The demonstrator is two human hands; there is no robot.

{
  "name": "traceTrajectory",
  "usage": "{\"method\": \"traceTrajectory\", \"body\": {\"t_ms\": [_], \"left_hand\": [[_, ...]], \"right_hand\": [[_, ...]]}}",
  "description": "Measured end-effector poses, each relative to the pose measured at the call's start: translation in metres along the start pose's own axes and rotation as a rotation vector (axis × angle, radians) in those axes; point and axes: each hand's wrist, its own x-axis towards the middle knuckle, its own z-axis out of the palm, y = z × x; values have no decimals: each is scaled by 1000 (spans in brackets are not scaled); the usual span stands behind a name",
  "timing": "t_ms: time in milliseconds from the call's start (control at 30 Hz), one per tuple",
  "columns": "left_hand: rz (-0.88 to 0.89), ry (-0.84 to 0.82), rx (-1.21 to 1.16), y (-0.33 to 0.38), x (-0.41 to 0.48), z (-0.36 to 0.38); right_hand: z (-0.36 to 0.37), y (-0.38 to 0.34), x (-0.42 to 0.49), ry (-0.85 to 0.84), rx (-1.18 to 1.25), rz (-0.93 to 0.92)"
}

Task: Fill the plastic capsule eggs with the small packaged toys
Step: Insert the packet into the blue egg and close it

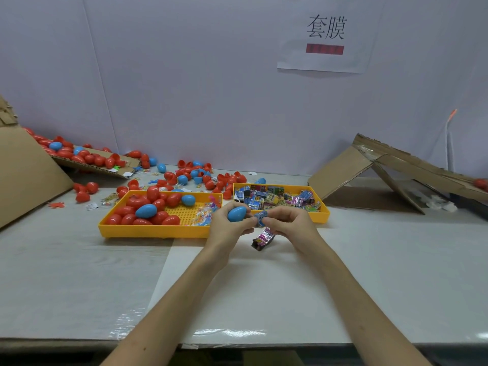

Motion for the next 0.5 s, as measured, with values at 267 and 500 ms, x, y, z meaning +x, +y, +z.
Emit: {"method": "traceTrajectory", "body": {"t_ms": [267,500], "left_hand": [[52,6,107,1,-2,2],[101,77,207,1,-2,2]], "right_hand": [[1,-6,-4,11,-53,-74],[1,-8,-5,-4,-75,-87]]}}
